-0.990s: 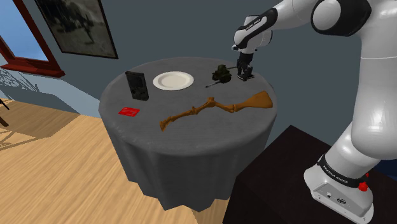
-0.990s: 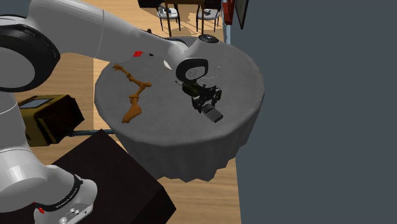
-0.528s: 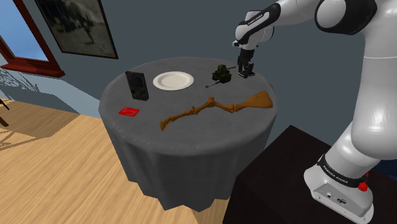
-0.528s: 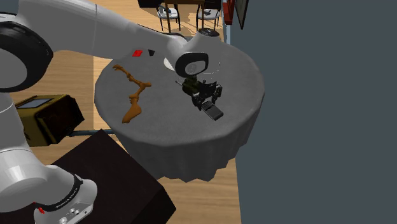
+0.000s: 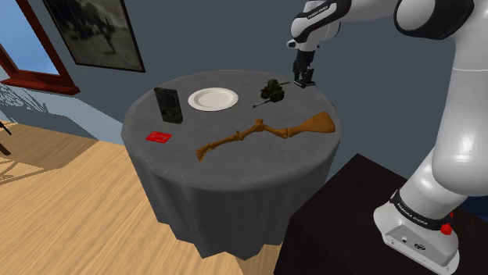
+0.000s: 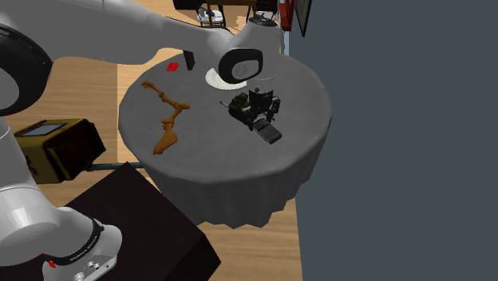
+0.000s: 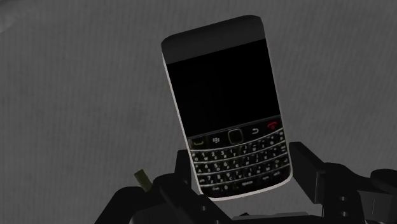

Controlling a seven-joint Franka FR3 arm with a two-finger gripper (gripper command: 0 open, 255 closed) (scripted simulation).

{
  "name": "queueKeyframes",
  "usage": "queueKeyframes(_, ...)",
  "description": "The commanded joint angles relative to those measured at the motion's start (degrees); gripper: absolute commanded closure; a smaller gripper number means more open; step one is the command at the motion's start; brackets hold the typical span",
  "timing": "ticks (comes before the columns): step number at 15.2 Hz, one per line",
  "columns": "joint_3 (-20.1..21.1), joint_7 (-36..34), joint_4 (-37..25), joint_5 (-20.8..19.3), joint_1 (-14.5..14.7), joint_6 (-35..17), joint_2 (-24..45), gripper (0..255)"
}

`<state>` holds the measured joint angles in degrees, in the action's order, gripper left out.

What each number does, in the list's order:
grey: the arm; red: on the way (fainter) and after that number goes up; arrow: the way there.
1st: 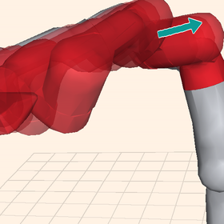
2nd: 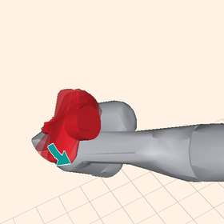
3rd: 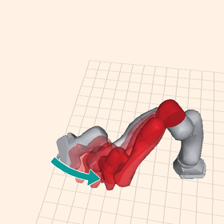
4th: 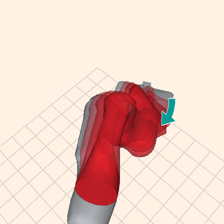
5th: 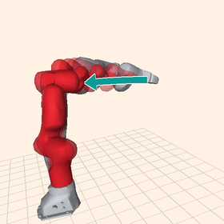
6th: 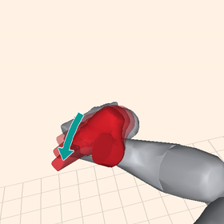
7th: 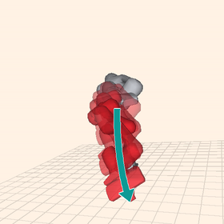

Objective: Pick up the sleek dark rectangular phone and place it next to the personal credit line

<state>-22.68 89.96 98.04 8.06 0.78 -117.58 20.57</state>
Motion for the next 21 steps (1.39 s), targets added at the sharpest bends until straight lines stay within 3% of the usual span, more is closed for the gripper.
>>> queueKeyframes(1, -0.1, -0.2, -0.9, -0.3, 0.1, 1.4, -0.5, 255)
queueKeyframes(3, -0.2, -0.4, -1.7, -0.5, 0.1, 2.7, -1.0, 255)
queueKeyframes(12, 3.0, -12.4, 4.0, -3.3, 8.6, 1.0, -5.5, 255)
queueKeyframes(21, 6.9, -24.1, 3.9, -4.6, 15.9, 1.1, -5.9, 255)
